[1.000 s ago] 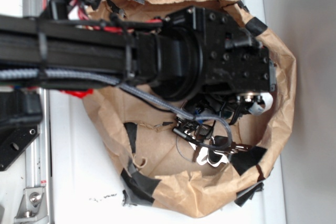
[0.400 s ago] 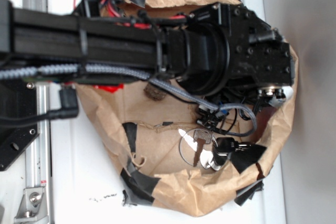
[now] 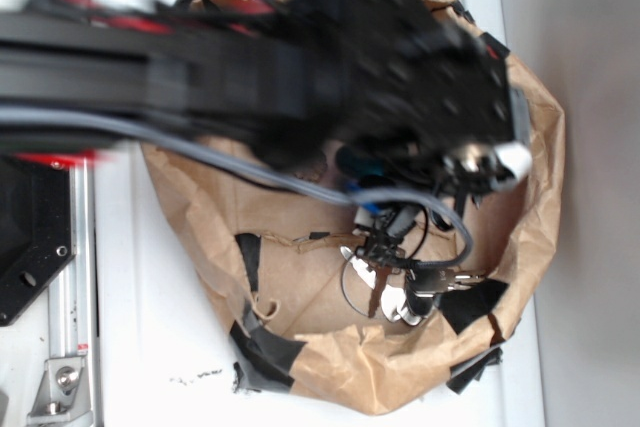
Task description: Grab the plastic pickle.
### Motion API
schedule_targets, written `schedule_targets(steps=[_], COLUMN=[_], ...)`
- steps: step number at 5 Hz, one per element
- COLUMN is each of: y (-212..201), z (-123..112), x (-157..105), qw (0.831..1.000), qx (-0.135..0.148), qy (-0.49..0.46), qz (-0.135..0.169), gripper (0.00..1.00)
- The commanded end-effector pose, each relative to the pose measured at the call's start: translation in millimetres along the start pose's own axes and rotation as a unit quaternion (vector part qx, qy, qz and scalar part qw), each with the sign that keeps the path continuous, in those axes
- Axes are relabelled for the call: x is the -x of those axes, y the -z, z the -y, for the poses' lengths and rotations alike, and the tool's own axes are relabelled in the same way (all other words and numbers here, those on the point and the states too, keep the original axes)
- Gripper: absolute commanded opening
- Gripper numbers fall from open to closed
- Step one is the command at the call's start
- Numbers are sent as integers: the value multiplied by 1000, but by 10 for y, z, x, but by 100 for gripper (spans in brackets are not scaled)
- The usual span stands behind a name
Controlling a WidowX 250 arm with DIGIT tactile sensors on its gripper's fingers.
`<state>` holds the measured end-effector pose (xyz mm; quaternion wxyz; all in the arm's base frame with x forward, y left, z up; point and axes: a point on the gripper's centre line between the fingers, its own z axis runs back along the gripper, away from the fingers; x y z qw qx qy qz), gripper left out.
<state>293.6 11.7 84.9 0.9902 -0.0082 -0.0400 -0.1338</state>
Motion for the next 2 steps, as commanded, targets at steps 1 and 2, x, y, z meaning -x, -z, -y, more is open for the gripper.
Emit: schedule_targets(steps=[1, 2], y=[-978, -967], z=[42, -26], x=[210, 236], qw=[989, 983], qx=[8, 8], qy=[-148, -182], qz=[25, 24], gripper=[0, 0])
